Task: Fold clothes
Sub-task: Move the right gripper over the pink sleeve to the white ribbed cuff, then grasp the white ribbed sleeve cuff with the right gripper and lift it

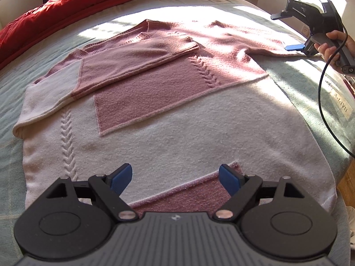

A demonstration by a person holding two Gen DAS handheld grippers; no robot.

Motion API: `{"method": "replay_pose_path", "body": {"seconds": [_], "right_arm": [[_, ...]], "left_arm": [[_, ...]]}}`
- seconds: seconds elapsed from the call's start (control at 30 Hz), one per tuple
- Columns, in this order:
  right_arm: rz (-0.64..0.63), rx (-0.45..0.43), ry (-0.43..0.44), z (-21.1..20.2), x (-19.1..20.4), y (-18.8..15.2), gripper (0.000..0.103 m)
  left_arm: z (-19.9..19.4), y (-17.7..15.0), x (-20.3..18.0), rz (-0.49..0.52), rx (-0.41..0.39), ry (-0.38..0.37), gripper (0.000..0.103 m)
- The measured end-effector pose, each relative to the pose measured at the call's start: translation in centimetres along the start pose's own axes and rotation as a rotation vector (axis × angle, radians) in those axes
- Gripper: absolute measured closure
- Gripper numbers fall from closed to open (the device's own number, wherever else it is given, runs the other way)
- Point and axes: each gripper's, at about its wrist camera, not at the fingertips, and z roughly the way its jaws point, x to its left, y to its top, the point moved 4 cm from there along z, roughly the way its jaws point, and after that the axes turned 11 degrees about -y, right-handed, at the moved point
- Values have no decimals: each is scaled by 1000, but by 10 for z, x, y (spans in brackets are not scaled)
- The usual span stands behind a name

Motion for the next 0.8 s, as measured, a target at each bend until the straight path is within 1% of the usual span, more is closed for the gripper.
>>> {"method": "replay_pose_path", "body": {"seconds": [0.07,0.13,0.2,0.33,0.37,0.43,0.5,0.53,0.57,0.6,0.67,0.8], "right_arm": [[16,-26,-18,-10,-15,15,0],[51,-57,-56,-21,-36,34,0],[104,-102,-116,-35,-64,52,0],[222,-197,-192,-64,-110,78,0],[234,-215,-182,-69,-115,82,0],[249,-208,-112,-71,-116,84,0],[247,-161,-19,-62,-110,83,0],[231,-128,-1,-53,-105,81,0],[209,-97,-6,-45,-101,79,0],[183,-93,-28,-40,-98,78,0],[143,-128,-81,-38,-96,79,0],[282,-229,-144,-53,-121,91,0]], "left_arm": [[2,2,0,-1,4,7,18],[5,4,-1,-1,6,12,18],[7,6,-3,3,9,16,18],[15,9,-11,27,21,11,18],[17,10,-13,32,23,8,18],[21,12,-17,41,27,1,18],[23,14,-21,48,28,-7,18],[24,15,-23,53,28,-9,18],[24,15,-25,57,27,-11,18],[24,16,-26,62,27,-14,18],[22,16,-26,64,24,-11,18],[18,15,-25,63,24,-5,18]]}}
